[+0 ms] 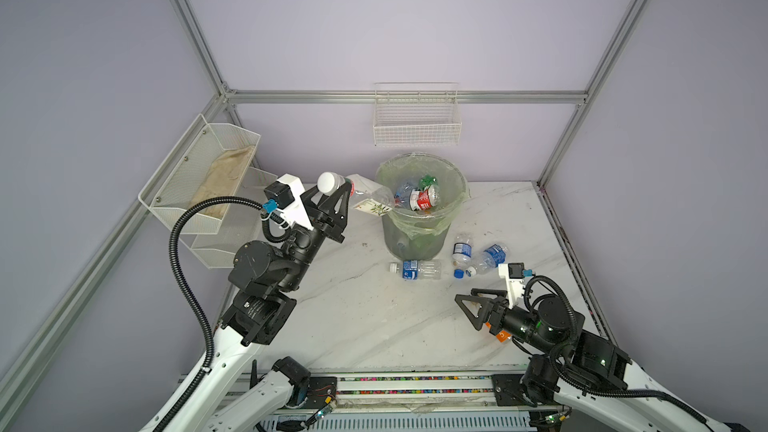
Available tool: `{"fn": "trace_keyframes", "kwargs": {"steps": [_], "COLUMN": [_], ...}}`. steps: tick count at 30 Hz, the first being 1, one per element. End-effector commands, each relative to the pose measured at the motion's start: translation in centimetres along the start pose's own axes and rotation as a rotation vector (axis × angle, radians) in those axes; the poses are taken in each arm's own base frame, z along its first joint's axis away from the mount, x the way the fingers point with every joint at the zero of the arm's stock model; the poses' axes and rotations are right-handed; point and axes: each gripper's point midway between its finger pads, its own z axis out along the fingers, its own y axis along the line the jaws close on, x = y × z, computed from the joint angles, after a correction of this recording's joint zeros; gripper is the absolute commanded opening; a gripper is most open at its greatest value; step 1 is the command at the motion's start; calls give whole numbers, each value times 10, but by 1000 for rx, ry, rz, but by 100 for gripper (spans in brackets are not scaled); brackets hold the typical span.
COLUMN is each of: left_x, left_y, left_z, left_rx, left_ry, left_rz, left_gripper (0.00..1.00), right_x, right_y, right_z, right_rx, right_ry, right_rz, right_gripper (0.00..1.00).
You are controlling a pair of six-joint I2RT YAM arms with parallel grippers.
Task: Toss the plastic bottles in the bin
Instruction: 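Lift the green-labelled bottle with the left gripper and carry it over the bin, then open the left gripper to drop the green-labelled bottle into the bin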
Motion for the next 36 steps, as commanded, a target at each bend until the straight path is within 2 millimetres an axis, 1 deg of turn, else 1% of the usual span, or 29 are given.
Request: {"fn": "trace_keyframes", "kwargs": {"steps": [1,5,9,11,14,15,16,17,18,19,20,21,25,28,31,36], "left_x": [-60,-55,-39,-28,2,22,39,52,64,68,66,60,24,8,3,10], "left_y": [-15,-16,-18,-16,-13,-10,-6,-1,5,6,5,3,-29,-50,-59,-58], "left_z": [3,24,55,72,103,117,126,133,137,137,135,130,108,96,87,80], "left_rx": [45,48,51,46,33,23,7,-16,-45,-62,-74,-86,-25,7,37,46], "left_ry": [-144,-132,-86,-60,37,103,166,219,271,295,292,269,139,114,107,124], "left_rz": [-13,10,51,57,79,95,116,126,135,146,159,183,247,305,312,295], "left_gripper": [0,0,0,0,0,0,5,34,74,95,100,100,100,100,100,100], "right_x": [2,0,-1,0,0,0,0,-1,-2,-2,-2,-2,1,3,5,8], "right_y": [-1,0,1,0,2,3,4,4,5,6,6,6,0,0,1,4], "right_z": [-2,-5,-7,-7,-7,-7,-9,-9,-11,-13,-15,-17,-23,-22,-15,-5], "right_rx": [3,2,2,-1,-15,-18,-22,-23,-24,-26,-25,-24,-18,-35,-48,-52], "right_ry": [6,3,0,0,1,2,1,2,1,2,2,2,-4,-11,-5,21], "right_rz": [11,9,15,24,37,40,42,44,44,45,45,45,54,68,78,79], "right_gripper": [93,93,93,93,92,92,91,91,91,91,91,91,91,91,91,91]}}
